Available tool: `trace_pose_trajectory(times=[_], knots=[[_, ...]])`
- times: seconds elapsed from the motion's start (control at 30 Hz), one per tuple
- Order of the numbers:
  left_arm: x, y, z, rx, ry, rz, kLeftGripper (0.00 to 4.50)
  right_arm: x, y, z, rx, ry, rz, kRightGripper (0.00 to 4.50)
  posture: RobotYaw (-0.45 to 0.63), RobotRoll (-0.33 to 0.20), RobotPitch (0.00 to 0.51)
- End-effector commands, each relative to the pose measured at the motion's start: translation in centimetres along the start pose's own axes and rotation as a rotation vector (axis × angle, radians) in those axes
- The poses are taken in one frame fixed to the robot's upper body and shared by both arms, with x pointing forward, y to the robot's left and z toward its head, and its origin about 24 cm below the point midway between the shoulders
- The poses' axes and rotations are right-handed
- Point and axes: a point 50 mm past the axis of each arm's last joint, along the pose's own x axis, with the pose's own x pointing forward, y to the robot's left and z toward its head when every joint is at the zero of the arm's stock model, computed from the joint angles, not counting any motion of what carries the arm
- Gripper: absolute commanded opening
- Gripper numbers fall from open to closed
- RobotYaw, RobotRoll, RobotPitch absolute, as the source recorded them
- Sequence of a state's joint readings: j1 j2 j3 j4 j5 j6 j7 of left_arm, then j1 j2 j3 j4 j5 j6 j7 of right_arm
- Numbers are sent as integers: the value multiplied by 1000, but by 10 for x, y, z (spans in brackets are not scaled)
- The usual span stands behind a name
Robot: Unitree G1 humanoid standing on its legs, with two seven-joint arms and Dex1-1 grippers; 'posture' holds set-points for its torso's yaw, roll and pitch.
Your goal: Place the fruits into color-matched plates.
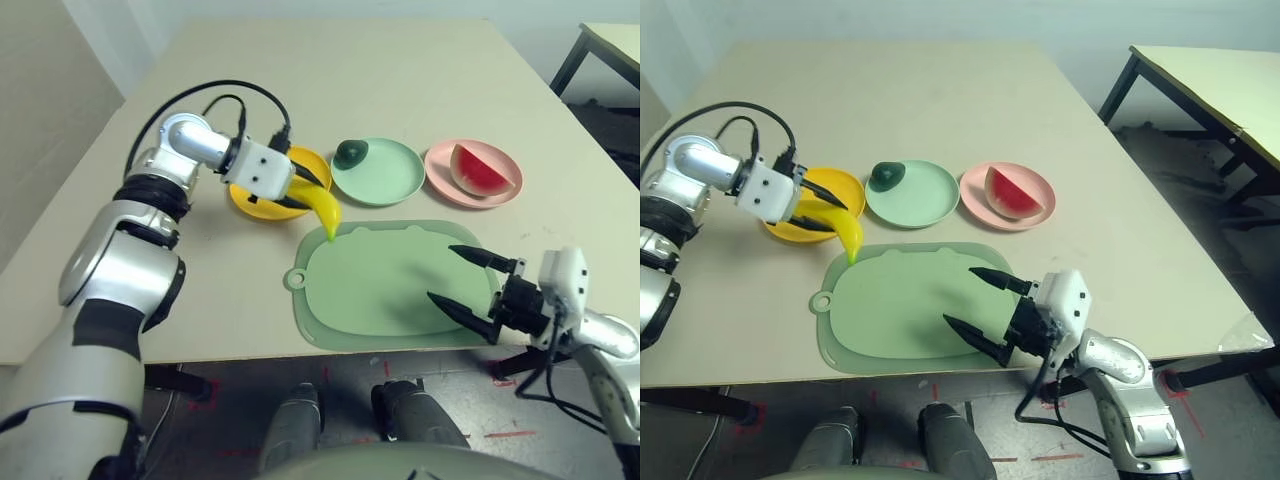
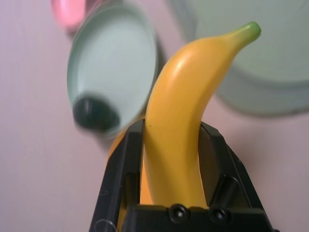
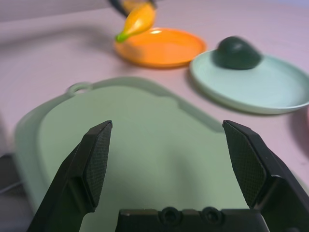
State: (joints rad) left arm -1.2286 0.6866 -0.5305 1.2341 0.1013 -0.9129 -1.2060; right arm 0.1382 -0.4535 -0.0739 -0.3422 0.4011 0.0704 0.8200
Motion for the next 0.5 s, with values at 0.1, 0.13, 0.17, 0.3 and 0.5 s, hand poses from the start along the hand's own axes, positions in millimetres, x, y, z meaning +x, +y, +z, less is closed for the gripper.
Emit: trace_pose_trajectory(times=[0.1,0.13,0.17,0.3,0.5], knots=[[6,-2,-20,-62,206,107,1668,6,11,-7,14,27,-42,4500,-113,0,130],[9,-3,-22,-70,224,121,1668,6,13,-8,17,29,-48,4500,-120,0,131],[13,-4,-23,-72,238,130,1668,5,15,-9,19,32,-54,4500,-120,0,131],[30,-8,-24,-52,278,144,1668,2,20,-11,26,45,-68,4500,-147,0,135],[43,-15,-25,-26,308,121,2984,-4,17,-9,21,56,-103,4500,-171,0,133]])
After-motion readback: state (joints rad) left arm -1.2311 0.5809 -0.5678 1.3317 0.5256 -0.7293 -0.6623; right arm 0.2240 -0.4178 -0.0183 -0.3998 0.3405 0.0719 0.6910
